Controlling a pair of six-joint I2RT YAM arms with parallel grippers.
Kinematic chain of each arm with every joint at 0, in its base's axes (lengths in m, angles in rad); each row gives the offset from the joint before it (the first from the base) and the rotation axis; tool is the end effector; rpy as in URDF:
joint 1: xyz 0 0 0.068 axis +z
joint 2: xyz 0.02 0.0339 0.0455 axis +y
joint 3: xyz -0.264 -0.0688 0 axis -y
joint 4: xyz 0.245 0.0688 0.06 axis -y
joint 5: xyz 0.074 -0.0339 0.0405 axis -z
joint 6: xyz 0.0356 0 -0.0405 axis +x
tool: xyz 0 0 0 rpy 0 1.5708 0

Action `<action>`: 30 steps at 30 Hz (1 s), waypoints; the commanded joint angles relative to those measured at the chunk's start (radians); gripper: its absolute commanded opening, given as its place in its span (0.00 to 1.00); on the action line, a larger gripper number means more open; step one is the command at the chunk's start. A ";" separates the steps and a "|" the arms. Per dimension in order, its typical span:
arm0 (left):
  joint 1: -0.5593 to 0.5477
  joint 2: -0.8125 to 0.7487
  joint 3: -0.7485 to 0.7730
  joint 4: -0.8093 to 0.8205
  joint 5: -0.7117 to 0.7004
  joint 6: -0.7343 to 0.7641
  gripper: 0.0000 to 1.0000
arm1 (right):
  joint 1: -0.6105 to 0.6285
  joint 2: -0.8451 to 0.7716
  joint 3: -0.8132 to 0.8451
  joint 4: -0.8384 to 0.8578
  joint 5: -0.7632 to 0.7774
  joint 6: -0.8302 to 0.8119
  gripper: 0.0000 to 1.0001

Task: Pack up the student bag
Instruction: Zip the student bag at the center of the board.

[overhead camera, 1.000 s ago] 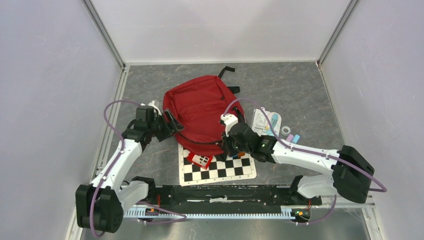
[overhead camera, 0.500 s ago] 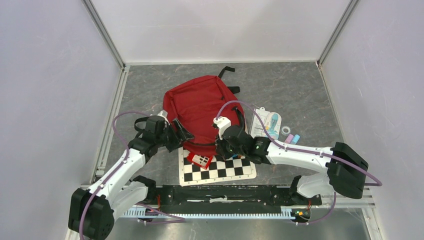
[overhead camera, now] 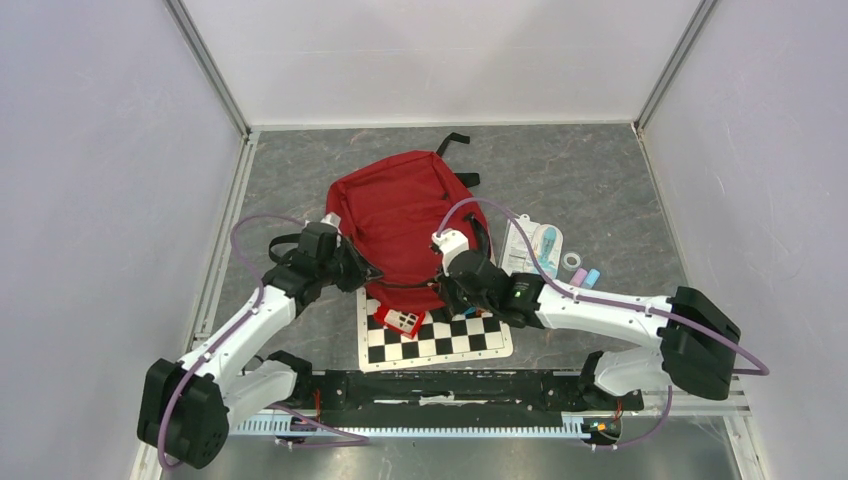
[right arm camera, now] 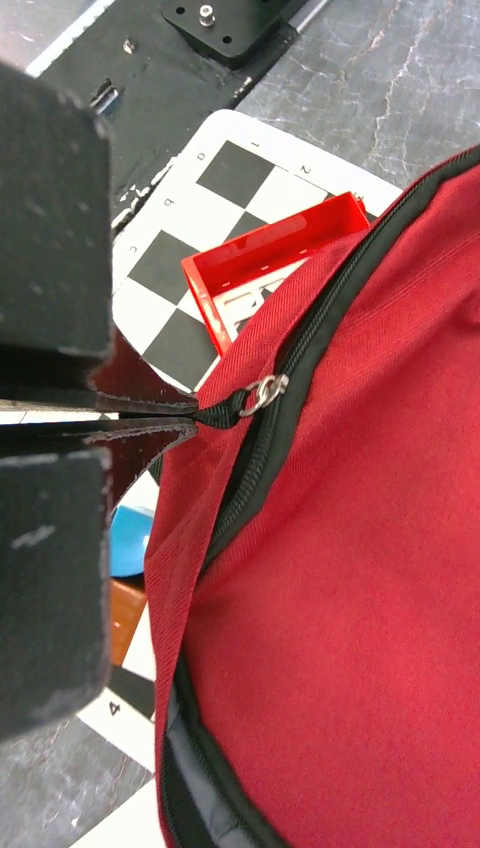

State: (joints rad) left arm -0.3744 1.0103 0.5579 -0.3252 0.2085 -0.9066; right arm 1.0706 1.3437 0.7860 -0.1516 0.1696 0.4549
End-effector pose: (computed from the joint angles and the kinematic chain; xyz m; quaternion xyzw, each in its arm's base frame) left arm 0.1870 -0.0814 0.2076 -0.2025 0.8957 -0.3065 0.2507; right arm 0.1410 0.2454 0.2209 -0.2406 0.8735 0.2318 0.3540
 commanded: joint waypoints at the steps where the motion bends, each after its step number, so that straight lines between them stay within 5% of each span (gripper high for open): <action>1: 0.036 0.012 0.101 -0.049 -0.041 0.091 0.02 | -0.028 -0.054 0.052 -0.037 0.068 -0.010 0.00; 15: 0.401 -0.062 0.171 -0.260 0.089 0.321 0.02 | -0.225 -0.103 0.015 -0.084 0.037 -0.068 0.00; 23: 0.443 -0.032 0.212 -0.278 0.113 0.362 0.02 | -0.277 -0.094 -0.008 -0.097 0.030 -0.086 0.00; 25: 0.442 -0.024 0.247 -0.294 0.104 0.389 0.12 | -0.279 -0.101 -0.013 -0.095 0.015 -0.092 0.00; 28: 0.436 -0.018 0.312 -0.323 0.080 0.441 0.53 | -0.279 -0.110 -0.010 -0.091 -0.021 -0.109 0.00; 30: 0.415 -0.019 0.368 -0.334 0.052 0.478 0.68 | -0.279 -0.116 -0.007 -0.084 -0.036 -0.113 0.00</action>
State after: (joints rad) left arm 0.0448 1.0008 0.7948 -0.6601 0.3645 -0.5591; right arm 0.8131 1.2552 0.7879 -0.1967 0.0963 0.3897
